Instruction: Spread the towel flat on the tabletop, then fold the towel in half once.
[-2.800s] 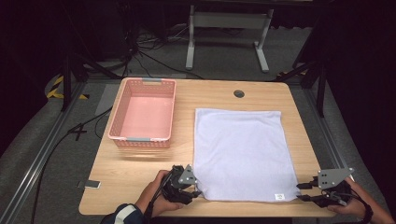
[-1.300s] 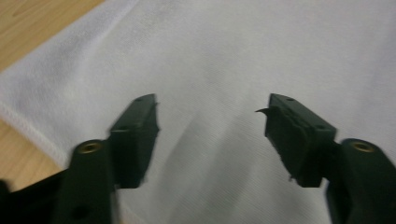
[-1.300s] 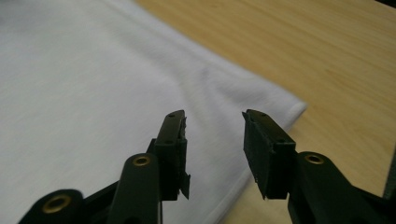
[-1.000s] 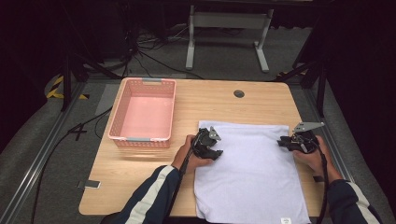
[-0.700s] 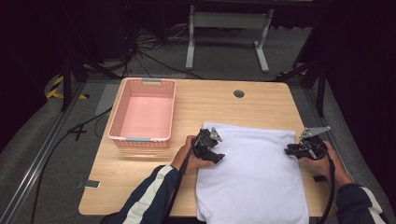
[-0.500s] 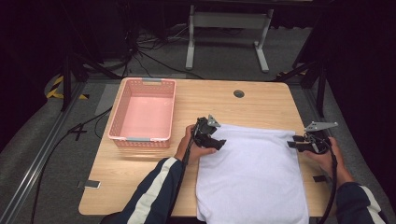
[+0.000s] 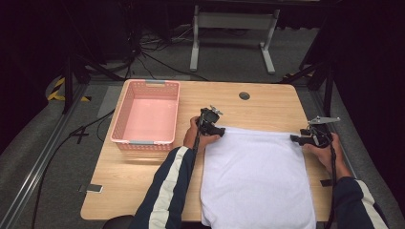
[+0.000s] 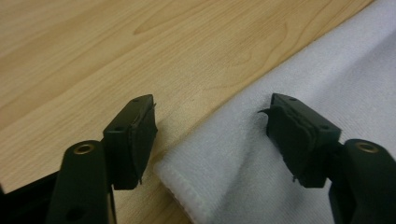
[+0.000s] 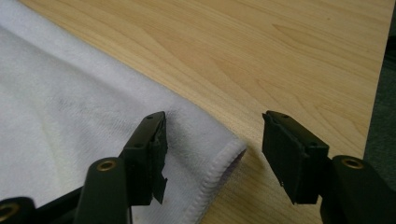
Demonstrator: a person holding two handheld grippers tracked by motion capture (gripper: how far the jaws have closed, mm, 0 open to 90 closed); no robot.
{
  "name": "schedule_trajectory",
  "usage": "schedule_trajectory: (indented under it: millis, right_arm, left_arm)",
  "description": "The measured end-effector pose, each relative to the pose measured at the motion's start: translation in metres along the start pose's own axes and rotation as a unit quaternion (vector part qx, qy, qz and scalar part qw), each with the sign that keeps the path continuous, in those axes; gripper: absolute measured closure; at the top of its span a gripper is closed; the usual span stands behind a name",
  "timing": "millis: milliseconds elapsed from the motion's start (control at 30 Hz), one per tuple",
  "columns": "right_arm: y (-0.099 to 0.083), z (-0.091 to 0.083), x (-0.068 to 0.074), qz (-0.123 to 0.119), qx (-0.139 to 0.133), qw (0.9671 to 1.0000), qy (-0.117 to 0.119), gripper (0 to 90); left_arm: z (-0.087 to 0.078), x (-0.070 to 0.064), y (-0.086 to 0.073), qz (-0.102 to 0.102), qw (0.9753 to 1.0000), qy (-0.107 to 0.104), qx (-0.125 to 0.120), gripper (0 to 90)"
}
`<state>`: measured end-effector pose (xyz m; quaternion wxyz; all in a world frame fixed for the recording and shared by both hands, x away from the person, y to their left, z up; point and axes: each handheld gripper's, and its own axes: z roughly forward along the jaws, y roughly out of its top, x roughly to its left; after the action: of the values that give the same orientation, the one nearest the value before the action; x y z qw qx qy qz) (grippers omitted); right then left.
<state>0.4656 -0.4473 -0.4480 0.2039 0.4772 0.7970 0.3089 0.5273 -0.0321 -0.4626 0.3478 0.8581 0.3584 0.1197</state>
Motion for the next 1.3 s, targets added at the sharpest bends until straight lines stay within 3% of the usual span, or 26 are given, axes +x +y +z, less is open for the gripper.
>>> schedule_trajectory:
  millis: [133, 167, 200, 300, 367, 433, 567, 633, 733, 833, 933, 1067, 1167, 1233, 1300]
  right_arm:
    - [-0.002, 0.002, -0.004, 0.008, 0.000, 0.9999, 0.015, 41.0]
    - [-0.003, 0.002, -0.004, 0.003, -0.001, 0.9997, 0.023, 46.3]
    - [-0.002, 0.002, -0.003, -0.004, -0.002, 0.9995, 0.031, 52.2]
    - [0.000, 0.001, 0.000, -0.013, 0.003, 0.9984, 0.055, 70.9]
    - [0.000, 0.001, 0.001, -0.012, 0.005, 0.9979, 0.063, 77.6]
    - [-0.001, 0.001, 0.001, -0.009, 0.006, 0.9979, 0.064, 79.9]
    - [-0.001, -0.001, 0.002, -0.008, 0.004, 0.9981, 0.061, 81.7]
    - [0.000, -0.001, 0.002, -0.017, 0.002, 0.9985, 0.053, 82.0]
    - [0.002, -0.002, 0.000, -0.014, -0.013, 0.9990, 0.042, 82.2]
    - [0.005, -0.004, 0.000, -0.015, -0.034, 0.9987, 0.034, 82.3]
    - [0.009, -0.010, 0.002, -0.018, -0.049, 0.9981, 0.032, 82.4]
    - [0.009, -0.024, 0.004, -0.016, -0.076, 0.9960, 0.045, 82.4]
    - [0.007, -0.040, 0.010, -0.033, -0.088, 0.9934, 0.065, 82.4]
    - [0.005, -0.054, 0.016, -0.050, -0.101, 0.9900, 0.084, 82.3]
    - [0.001, -0.068, 0.022, -0.063, -0.111, 0.9864, 0.103, 82.3]
  left_arm:
    - [-0.001, 0.001, -0.002, 0.004, 1.0000, -0.005, -0.002, 30.7]
    - [-0.001, 0.002, -0.002, 0.007, 0.9999, -0.010, -0.007, 30.7]
    - [-0.002, 0.002, -0.002, 0.019, 0.9996, -0.019, -0.006, 36.1]
    - [-0.005, 0.002, -0.001, 0.029, 0.9984, -0.049, 0.003, 59.4]
    - [-0.005, 0.002, -0.002, 0.024, 0.9978, -0.062, -0.002, 74.5]
    - [-0.005, 0.002, -0.002, 0.021, 0.9977, -0.064, 0.000, 80.5]
    - [-0.006, -0.002, 0.001, 0.028, 0.9985, -0.048, 0.001, 82.5]
    - [-0.008, -0.002, 0.006, 0.027, 0.9988, -0.038, -0.016, 82.7]
    - [-0.014, 0.000, 0.014, 0.008, 0.9990, -0.025, -0.035, 80.9]
    - [-0.018, -0.001, 0.019, 0.012, 0.9991, -0.007, -0.039, 79.6]
    - [-0.024, -0.003, 0.019, 0.014, 0.9988, -0.006, -0.047, 81.4]
    - [-0.040, -0.014, 0.017, 0.042, 0.9973, -0.007, -0.060, 82.0]
    - [-0.057, -0.026, 0.011, 0.060, 0.9949, -0.031, -0.076, 83.1]
    - [-0.069, -0.036, 0.004, 0.089, 0.9922, -0.043, -0.076, 83.2]
    - [-0.081, -0.042, 0.000, 0.102, 0.9897, -0.055, -0.083, 83.8]
